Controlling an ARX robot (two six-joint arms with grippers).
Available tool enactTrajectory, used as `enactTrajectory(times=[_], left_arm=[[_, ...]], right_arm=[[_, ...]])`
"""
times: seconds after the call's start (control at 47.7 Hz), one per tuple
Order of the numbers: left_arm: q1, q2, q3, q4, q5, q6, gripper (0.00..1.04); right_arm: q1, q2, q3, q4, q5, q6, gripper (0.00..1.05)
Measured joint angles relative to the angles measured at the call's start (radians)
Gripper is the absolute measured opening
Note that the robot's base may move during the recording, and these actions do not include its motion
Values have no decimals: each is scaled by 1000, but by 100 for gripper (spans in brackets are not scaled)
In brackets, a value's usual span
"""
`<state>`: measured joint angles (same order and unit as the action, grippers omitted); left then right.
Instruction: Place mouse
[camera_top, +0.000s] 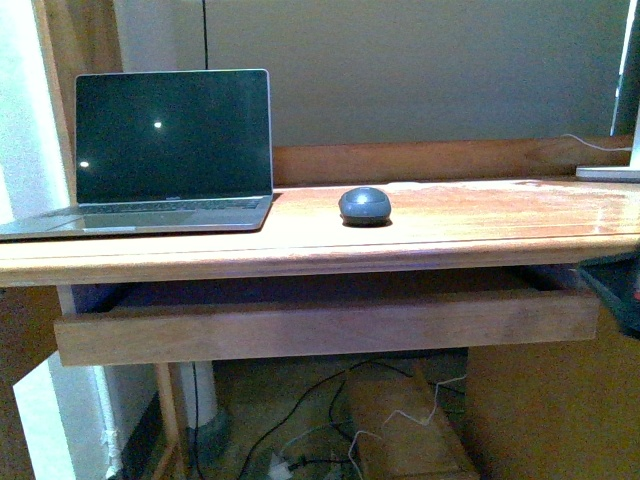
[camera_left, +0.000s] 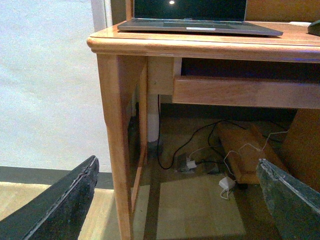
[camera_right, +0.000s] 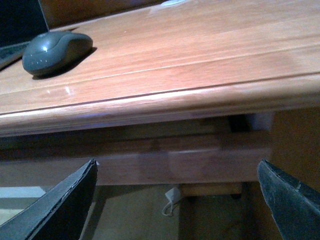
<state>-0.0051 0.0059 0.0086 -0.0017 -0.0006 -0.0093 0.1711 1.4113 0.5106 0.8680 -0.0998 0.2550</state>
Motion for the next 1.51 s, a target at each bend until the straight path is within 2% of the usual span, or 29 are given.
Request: enactTrajectory(times=[0.189,0.378,0.441,0.483,0.524,0.545,0.587,0.692,0.902,0.923,1.259,1.51], left_arm=[[0,0,0,0,0,0,97],[0,0,0,0,0,0,97],[0,0,0,0,0,0,97],[0,0,0,0,0,0,97],[0,0,0,0,0,0,97],[0,0,0,0,0,0,97],[0,0,0,0,1,0,97],[0,0,0,0,0,0,97],[0,0,0,0,0,0,97],[0,0,0,0,0,0,97],[0,0,0,0,0,0,97],[0,0,0,0,0,0,97]], right_arm=[[-64,-315,-262,-68,-106,62,97],[-119,-711,-472,-300,-198,86,97],[-153,-870,-496,-433,-200,96,97],[-161,-998,-496,-533,-72,26,89],[-167,-1176,-496,-702,57,-77,79],[-171,-1287,-496,-798,90,-131,73],[-171,-1378,-496,-855,96,-178,62],[-171,-1400,-496,-865,97,-227,39],[-171,-1404,-496,-866,96,-246,3],[-171,-1404,-496,-866,97,-250,3],[-171,-1404,-496,-866,97,-249,3],[-171,-1404,-496,-866,97,-251,48]])
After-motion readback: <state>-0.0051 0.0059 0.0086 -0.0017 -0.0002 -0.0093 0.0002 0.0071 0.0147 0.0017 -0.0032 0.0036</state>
